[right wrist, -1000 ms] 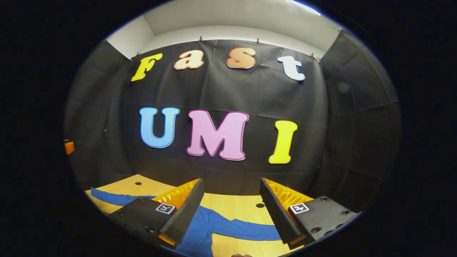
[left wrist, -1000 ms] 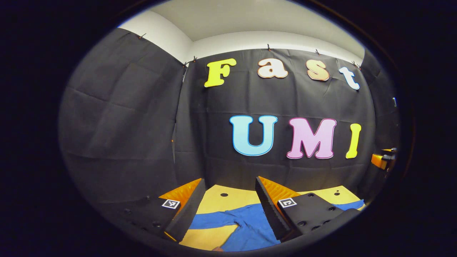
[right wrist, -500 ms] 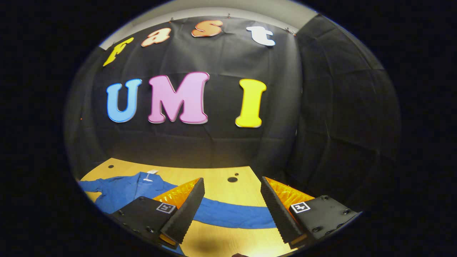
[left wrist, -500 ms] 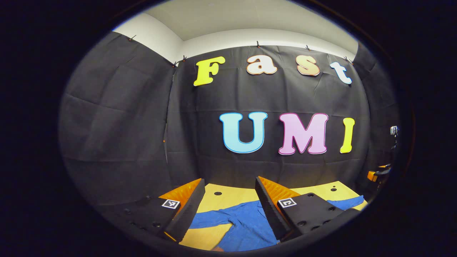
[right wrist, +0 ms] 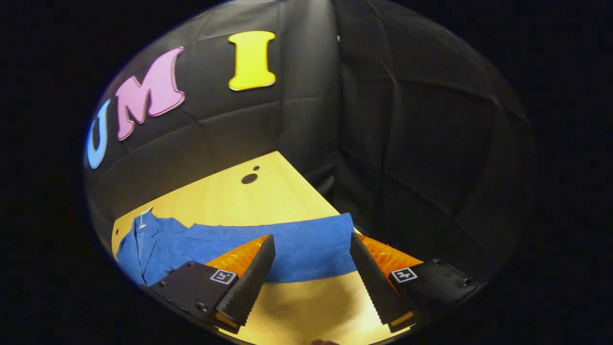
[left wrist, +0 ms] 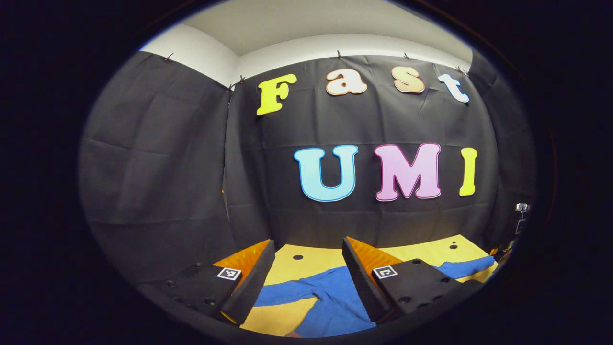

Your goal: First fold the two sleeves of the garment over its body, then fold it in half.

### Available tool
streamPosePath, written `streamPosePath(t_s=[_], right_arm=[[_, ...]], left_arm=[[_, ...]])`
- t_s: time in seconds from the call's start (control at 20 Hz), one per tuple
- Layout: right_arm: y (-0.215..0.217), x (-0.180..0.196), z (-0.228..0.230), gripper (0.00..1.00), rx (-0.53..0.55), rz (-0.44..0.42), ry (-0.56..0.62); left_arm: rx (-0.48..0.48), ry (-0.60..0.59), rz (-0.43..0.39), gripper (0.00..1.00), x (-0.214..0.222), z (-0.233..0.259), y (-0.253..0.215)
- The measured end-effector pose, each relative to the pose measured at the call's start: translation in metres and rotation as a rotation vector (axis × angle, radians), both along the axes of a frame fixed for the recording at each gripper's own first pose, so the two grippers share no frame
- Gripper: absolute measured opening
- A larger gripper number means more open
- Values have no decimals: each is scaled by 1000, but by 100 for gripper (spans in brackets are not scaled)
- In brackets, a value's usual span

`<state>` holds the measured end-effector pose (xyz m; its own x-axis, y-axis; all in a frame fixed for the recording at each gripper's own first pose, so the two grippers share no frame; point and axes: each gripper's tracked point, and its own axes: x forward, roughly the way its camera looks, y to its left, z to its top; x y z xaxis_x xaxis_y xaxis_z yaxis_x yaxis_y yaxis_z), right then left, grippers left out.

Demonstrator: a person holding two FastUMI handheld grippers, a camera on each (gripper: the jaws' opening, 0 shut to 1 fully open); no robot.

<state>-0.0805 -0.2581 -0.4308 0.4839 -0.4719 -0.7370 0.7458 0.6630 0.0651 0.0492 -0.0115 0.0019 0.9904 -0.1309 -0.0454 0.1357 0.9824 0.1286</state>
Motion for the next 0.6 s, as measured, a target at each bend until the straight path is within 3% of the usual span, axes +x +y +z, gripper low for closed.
streamPosePath(t_s=[0.05, 0.1, 0.3, 0.35, 0.4, 0.45, 0.5, 0.55, 0.6], right_arm=[[2, -5, -11, 86, 34, -9, 29], [4, -10, -22, 98, 79, -21, 52], [-5, -14, -41, 99, 122, -99, 83], [-8, -14, -46, 89, 127, -112, 87], [-10, -17, -52, 88, 134, -123, 105], [-12, -20, -60, 99, 144, -131, 130], [-8, -26, -70, 88, 169, -135, 165], [-8, -28, -68, 99, 151, -131, 174], [-14, -22, -71, 97, 130, -139, 167]], left_arm=[[2, 8, 5, 82, -1, -2, 0], [2, 18, 10, 82, -1, -5, -1], [-2, 38, 21, 82, -2, -9, -4], [2, 37, 23, 82, -3, -9, -4], [7, 37, 23, 82, -3, -10, -4], [11, 38, 23, 82, -3, -10, -5], [15, 40, 24, 82, -4, -11, -5], [16, 42, 24, 82, -3, -12, -6], [17, 44, 24, 82, -2, -13, -7]])
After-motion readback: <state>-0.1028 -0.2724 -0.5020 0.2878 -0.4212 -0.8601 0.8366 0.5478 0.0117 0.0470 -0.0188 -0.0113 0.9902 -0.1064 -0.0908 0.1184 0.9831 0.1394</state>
